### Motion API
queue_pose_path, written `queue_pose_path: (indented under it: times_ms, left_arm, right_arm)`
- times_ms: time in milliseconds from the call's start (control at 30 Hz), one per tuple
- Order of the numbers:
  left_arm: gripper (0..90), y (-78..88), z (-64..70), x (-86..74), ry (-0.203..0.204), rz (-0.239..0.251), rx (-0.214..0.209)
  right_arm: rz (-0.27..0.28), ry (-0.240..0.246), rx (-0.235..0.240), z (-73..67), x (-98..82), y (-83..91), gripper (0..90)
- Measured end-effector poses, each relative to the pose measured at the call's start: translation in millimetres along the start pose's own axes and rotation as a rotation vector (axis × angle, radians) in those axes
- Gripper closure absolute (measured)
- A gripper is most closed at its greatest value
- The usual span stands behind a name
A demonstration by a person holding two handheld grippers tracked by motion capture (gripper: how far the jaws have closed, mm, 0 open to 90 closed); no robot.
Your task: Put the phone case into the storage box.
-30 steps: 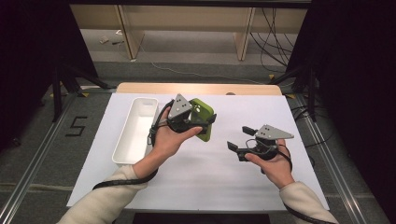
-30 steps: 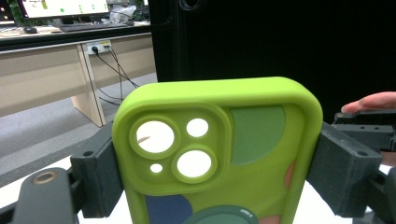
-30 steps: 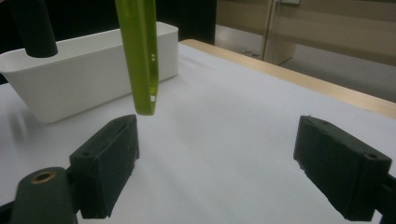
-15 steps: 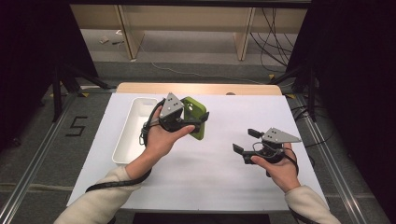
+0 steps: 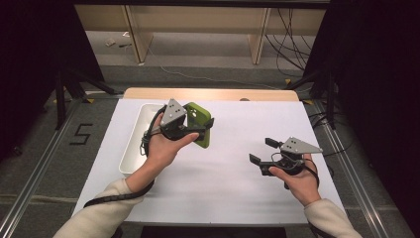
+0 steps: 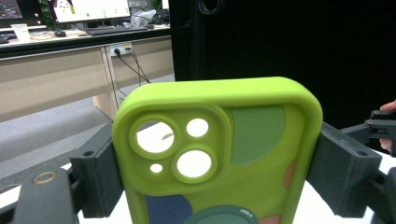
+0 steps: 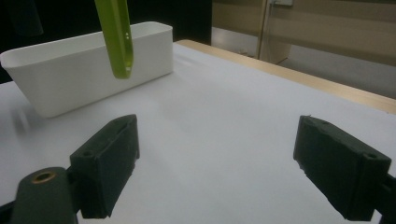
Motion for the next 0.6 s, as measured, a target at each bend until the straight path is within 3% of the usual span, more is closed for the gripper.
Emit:
queue_pose_path:
  times_ms: [600]
  left_arm:
    - [15.7, 6.5, -5.4, -1.5, -0.001, 0.0, 0.02]
  right_arm:
    - [0.005, -0.001, 0.01, -0.8, -1.6, 1.6, 15.6]
Point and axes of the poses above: each handheld gripper's, and its own axes: y roughly backward along the jaws, x roughly out of its top, z roughly to its right, the point moved 9 cm from there along -y, roughly forward along the jaws, and after that the axes turned 9 degrees about z, right-handed, at the moved point
